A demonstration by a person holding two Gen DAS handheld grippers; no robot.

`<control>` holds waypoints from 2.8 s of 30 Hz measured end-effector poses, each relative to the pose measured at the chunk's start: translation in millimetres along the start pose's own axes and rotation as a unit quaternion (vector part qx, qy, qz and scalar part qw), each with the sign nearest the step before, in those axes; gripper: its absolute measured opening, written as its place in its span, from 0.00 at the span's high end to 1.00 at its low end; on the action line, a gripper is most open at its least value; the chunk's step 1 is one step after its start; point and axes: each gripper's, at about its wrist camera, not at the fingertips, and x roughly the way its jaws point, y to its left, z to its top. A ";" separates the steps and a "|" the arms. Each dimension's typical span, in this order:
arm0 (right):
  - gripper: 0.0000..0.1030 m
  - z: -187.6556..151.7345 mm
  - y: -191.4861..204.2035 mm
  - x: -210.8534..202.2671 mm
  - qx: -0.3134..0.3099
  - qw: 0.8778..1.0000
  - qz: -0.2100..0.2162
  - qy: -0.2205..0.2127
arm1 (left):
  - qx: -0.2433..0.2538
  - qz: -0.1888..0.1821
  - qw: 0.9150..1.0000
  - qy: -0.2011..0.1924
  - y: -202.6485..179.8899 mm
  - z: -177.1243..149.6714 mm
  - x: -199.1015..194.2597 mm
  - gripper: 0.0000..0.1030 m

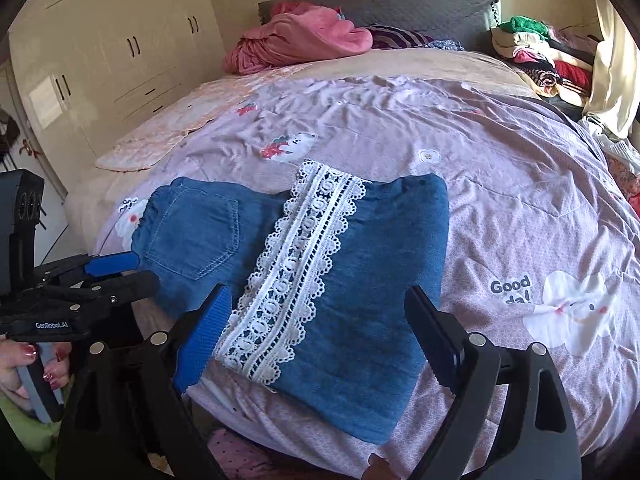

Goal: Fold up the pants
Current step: 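Move both tools to the elastic waistband end of the pants, then grasp the elastic waistband with the left tool while the right tool grasps the denim beside it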

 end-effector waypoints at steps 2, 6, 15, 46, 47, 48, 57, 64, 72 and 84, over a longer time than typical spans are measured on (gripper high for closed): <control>0.12 5.0 6.8 1.9 -0.006 1.000 0.003 0.000 | 0.002 0.014 1.000 -0.008 4.5 0.3 -3.8 0.21; 0.11 19.0 18.0 10.1 -0.016 1.000 0.005 -0.001 | -0.009 0.025 1.000 -0.014 18.3 -1.5 -9.1 0.15; 0.10 46.9 40.4 34.3 -0.043 0.999 0.013 0.009 | -0.038 0.049 0.998 -0.016 55.1 -7.1 -13.3 0.10; 0.11 119.8 165.7 187.2 -0.213 0.961 0.138 0.114 | -0.129 0.038 0.991 -0.007 127.9 -5.9 24.0 0.10; 0.14 119.6 167.2 192.7 -0.213 0.960 0.138 0.120 | -0.130 0.038 0.991 -0.007 128.6 -5.6 25.2 0.10; 0.22 119.3 168.8 198.9 -0.213 0.959 0.138 0.126 | -0.131 0.038 0.991 -0.005 129.4 -5.7 26.7 0.10; 0.60 107.9 165.8 221.3 -0.197 0.951 0.178 0.156 | -0.131 0.038 0.991 -0.012 132.9 -4.1 32.9 0.10; 0.71 124.1 134.5 189.4 -0.123 0.950 0.256 0.133 | -0.119 -0.019 0.992 -0.040 123.1 1.2 26.8 0.25; 0.72 132.4 108.7 138.4 -0.113 0.947 0.285 0.090 | -0.144 -0.087 0.985 -0.045 109.1 10.5 25.6 0.64; 0.72 125.0 28.2 84.1 -0.082 0.954 0.287 0.031 | -0.080 -0.119 0.989 -0.035 34.3 32.0 20.2 0.67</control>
